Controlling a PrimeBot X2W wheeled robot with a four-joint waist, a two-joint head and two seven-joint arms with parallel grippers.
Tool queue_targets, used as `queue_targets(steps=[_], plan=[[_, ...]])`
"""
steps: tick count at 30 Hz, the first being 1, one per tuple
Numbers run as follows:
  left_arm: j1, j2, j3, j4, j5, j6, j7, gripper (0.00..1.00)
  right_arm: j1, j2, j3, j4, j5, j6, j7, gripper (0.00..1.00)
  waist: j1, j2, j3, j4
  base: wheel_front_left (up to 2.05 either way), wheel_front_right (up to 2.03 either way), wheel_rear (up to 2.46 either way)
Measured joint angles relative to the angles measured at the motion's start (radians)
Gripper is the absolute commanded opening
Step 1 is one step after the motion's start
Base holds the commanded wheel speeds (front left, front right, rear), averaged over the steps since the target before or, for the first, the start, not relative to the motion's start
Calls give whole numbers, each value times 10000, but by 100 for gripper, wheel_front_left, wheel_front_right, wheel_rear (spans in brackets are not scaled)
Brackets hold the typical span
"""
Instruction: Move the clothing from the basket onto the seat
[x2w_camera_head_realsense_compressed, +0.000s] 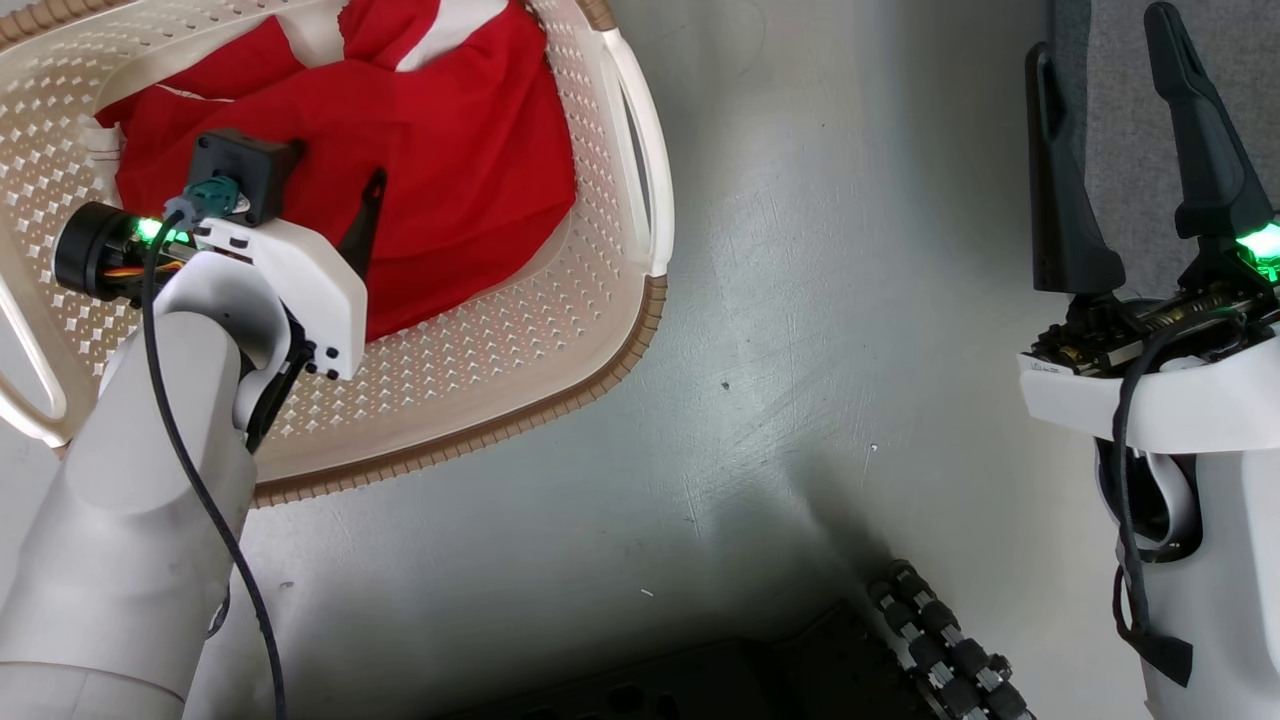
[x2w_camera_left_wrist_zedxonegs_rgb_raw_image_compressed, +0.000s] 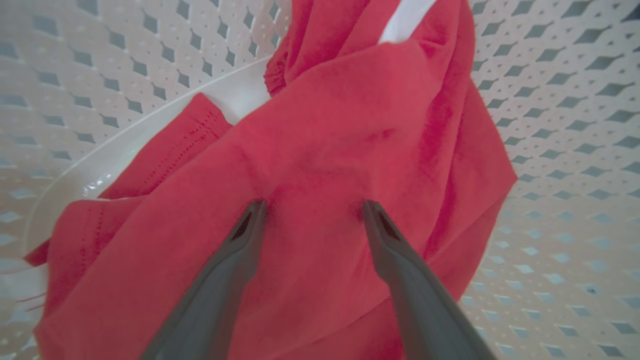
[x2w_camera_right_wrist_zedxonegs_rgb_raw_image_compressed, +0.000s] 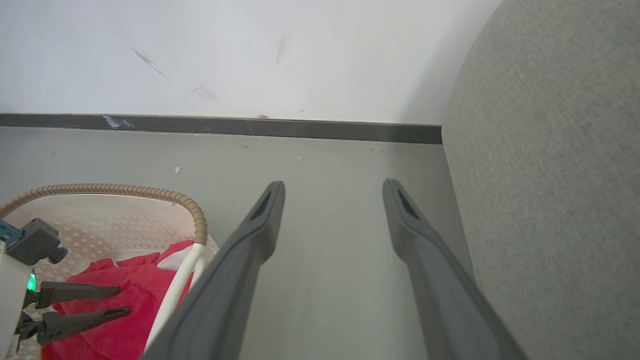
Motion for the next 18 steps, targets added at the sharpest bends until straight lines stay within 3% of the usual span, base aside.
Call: queue_targets(steps=[11, 12, 14, 18], plan=[[-100, 36, -253, 453, -61, 0, -4, 100, 0, 0, 52, -65, -63, 0, 0, 100, 0, 0, -37, 63, 0, 0, 0], [-123, 67, -274, 500, -59, 0, -4, 94, 0, 0, 52, -71, -63, 0, 0, 100, 0, 0, -44, 62, 0, 0, 0], [-198, 128, -341, 623, 15, 0, -4, 67, 1, 0, 48, -86, -63, 0, 0, 100, 0, 0, -55, 57, 0, 0, 0], [-317, 159, -412, 780, 100, 0, -10, 44, 7, 0, 40, -111, -65, 0, 0, 100, 0, 0, -72, 46, 0, 0, 0]])
